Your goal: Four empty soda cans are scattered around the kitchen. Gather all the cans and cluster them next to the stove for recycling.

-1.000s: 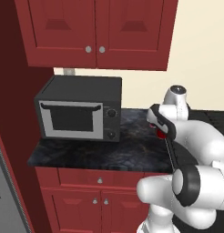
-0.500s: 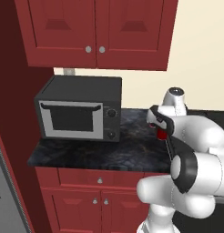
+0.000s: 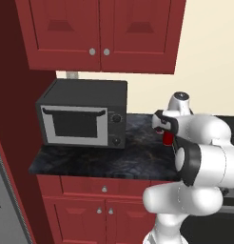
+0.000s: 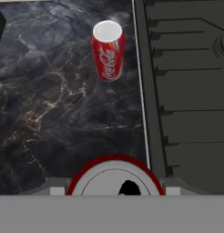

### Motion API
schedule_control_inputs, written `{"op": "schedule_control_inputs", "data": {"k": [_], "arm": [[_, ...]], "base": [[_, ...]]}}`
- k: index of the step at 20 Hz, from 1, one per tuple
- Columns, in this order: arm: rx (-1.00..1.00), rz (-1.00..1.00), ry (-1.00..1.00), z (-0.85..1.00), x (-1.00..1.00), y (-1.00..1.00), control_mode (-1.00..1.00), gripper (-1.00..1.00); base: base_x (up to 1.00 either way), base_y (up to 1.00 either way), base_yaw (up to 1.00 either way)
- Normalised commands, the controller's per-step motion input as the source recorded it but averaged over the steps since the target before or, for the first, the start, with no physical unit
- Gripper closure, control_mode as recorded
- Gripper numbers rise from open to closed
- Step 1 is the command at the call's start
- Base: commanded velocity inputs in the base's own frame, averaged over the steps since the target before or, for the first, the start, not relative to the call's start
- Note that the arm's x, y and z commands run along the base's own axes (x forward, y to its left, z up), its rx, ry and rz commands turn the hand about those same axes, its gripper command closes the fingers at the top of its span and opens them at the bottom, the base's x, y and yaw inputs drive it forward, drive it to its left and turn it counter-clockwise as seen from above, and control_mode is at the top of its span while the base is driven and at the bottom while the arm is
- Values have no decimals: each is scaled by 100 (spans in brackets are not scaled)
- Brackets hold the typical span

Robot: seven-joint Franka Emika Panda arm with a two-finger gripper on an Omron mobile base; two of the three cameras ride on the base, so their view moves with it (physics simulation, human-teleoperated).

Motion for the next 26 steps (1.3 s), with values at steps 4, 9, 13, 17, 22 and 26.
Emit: {"op": "schedule_control_inputs", "data": {"k": [4, 9, 13, 17, 22, 26], "arm": [[0, 0, 0, -9, 18, -9, -100, 100], [0, 0, 0, -10, 7, -11, -100, 100], [0, 0, 0, -11, 1, -5, -100, 100], [-1, 0, 0, -15, 0, 0, -100, 100], [-3, 0, 0, -12, 3, 0, -100, 100], [-2, 0, 0, -10, 8, 0, -100, 100]], "base": [[0, 0, 0], [0, 0, 0], [0, 0, 0], [0, 0, 0], [0, 0, 0], [0, 0, 0]]}}
